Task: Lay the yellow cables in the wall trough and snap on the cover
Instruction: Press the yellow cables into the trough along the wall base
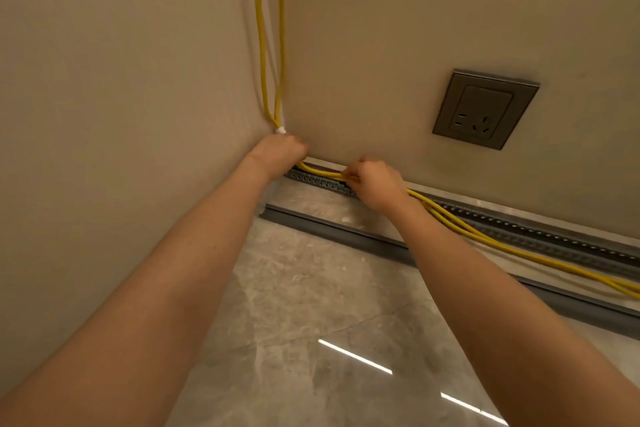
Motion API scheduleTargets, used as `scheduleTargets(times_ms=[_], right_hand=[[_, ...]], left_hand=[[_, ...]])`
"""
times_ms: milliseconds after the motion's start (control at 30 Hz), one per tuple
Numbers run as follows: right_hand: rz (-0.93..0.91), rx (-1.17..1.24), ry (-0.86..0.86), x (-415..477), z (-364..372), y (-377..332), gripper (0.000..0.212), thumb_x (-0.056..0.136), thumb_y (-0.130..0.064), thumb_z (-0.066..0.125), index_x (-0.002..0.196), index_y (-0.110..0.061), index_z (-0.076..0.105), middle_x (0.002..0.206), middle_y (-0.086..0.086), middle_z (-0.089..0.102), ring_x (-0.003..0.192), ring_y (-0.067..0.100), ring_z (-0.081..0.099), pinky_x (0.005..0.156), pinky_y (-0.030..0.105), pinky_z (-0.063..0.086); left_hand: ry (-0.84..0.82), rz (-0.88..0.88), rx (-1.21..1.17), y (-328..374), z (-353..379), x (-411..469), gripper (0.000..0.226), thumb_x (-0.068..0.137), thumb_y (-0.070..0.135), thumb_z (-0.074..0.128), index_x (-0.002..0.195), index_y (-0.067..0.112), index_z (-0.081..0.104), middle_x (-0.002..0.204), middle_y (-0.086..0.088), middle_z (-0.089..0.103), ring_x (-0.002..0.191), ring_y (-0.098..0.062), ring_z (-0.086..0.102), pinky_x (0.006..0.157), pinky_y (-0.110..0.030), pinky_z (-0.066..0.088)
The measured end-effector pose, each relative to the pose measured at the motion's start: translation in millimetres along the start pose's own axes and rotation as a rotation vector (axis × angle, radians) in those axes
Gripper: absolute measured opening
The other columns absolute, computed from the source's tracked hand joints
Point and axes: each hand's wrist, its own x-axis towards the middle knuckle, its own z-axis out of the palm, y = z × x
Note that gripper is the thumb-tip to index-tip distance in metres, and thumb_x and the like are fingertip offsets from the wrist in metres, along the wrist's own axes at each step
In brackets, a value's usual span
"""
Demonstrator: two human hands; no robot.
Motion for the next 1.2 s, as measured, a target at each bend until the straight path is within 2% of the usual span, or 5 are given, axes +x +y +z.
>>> scheduleTargets(times_ms=[333, 533, 800, 900, 1200], right_hand=[[-0.105, -0.109, 0.009, -10.2, 13.2, 5.4, 0.045, 0.098, -0.015, 0.04, 0.141, -0.024, 0.041, 0.117, 0.013, 0.047, 0.11, 0.031, 0.045, 0.085, 0.035, 0.037], [-0.075, 0.038, 0.103, -21.8, 10.2, 16.6, 0.032, 0.096, -0.018, 0.043, 0.126, -0.014, 0.055, 0.119, 0.01, 0.058, 0.105, 0.03, 0.057, 0.082, 0.033, 0.045], [-0.168, -0.152, 0.008, -44.5, -0.6, 39.6, 0.049, 0.094, -0.012, 0.044, 0.142, -0.016, 0.035, 0.13, 0.012, 0.049, 0.109, 0.031, 0.053, 0.087, 0.037, 0.045], [-0.167, -0.209, 0.027, -46.6, -0.5, 41.4, 0.054, 0.094, -0.009, 0.046, 0.145, -0.017, 0.031, 0.128, 0.013, 0.046, 0.105, 0.031, 0.053, 0.086, 0.037, 0.046], [-0.048, -0.031, 0.081, -41.7, 4.6, 46.1, 0.043, 0.094, -0.012, 0.048, 0.137, -0.015, 0.047, 0.122, 0.013, 0.056, 0.113, 0.032, 0.052, 0.088, 0.036, 0.044]], left_hand=[[-0.063, -0.031, 0.065, 20.3, -1.0, -0.7, 0.032, 0.096, -0.002, 0.039, 0.119, 0.004, 0.061, 0.122, -0.013, 0.063, 0.119, -0.029, 0.056, 0.096, -0.037, 0.047], [-0.112, -0.092, 0.17, 56.2, 15.0, 3.0, 0.032, 0.097, 0.004, 0.038, 0.118, 0.005, 0.061, 0.123, -0.013, 0.064, 0.122, -0.03, 0.051, 0.115, -0.041, 0.022], [-0.236, -0.259, 0.008, 68.0, 13.8, 4.8, 0.047, 0.097, 0.018, 0.037, 0.14, 0.0, 0.04, 0.151, -0.023, 0.031, 0.143, -0.034, 0.024, 0.12, -0.043, 0.011], [-0.121, -0.273, -0.2, 87.0, 7.7, 2.5, 0.052, 0.097, 0.011, 0.035, 0.145, -0.005, 0.024, 0.152, -0.023, 0.027, 0.138, -0.035, 0.032, 0.117, -0.042, 0.02], [0.152, -0.143, -0.522, 104.2, 12.6, 4.1, 0.029, 0.098, 0.01, 0.04, 0.121, 0.004, 0.056, 0.12, -0.013, 0.058, 0.112, -0.03, 0.057, 0.09, -0.038, 0.047]])
